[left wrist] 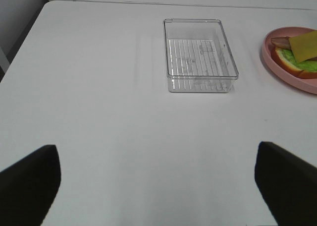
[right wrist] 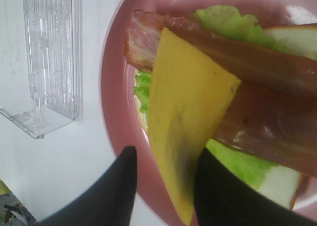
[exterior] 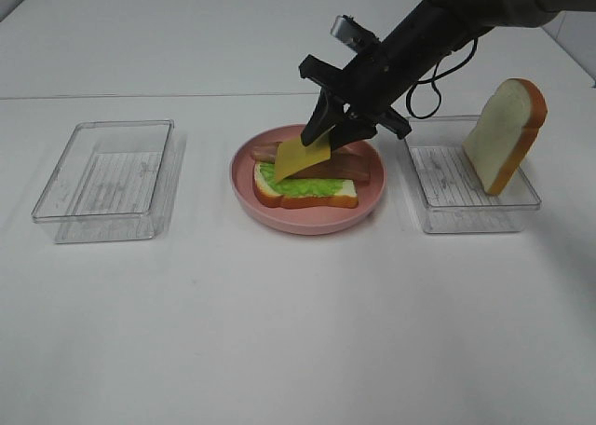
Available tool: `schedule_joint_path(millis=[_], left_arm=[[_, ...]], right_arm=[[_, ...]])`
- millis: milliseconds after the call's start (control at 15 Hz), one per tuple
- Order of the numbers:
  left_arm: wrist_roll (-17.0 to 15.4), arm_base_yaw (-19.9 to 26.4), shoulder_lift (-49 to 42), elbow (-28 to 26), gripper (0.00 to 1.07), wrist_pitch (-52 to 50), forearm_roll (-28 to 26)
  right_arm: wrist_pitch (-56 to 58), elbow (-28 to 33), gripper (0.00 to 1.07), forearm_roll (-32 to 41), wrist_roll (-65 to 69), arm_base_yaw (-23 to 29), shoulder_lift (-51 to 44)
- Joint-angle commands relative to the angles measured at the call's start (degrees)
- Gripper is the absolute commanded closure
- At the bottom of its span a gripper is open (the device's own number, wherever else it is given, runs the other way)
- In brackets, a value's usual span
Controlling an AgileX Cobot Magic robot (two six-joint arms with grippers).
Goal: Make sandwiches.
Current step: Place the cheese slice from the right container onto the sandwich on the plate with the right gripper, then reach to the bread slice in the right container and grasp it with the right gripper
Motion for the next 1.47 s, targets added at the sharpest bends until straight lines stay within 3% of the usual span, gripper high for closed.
schedule_joint_path(millis=[67,200,267,667,800,1000,1267,1467], left_arm=[[-0.23,0.17,-1.15,0.11,0.06,-0.57,-0.63],[-0.23,0.17,-1.15,0.11,0.06,-0.57,-0.63],[-0.23,0.17,-1.15,0.11,0.06,-0.57,-0.63],[-0.23,0.17,-1.15,0.11,0.06,-0.57,-0.63],[-0.23,0.17,-1.15,0.11,0.06,-0.57,-0.63],[-0.23,0.17,-1.15,0.11,0.06,-0.57,-0.63],[-0.23,0.17,-1.15,0.11,0.06,-0.57,-0.74],[-0.23,0.17,-1.15,0.11,0.06,-0.57,-0.8]], right_arm=[[0.46,-0.29,0.48,-1.2,1.55,-0.06,-0.23],[0.97,-1.15,0.15,-6.25,1.49,0.0,-2.18],[1.38,-1.26,0.1,-8.25,1.49,0.0,-3.21],[8.31,-5.79,0.1,-23.2,6.25,0.0,-8.65],[16.73,-11.92,0.1,-29.11,8.82,-0.06,-10.2],[17.19,-18.05,0.11,-34.95,10.66,-0.46,-11.46],[17.19,-19.31,0.11,-35.47,11.46,-6.13,-12.43],[17.19,-19.25,0.11,-34.89,11.92,-13.98,-12.43]])
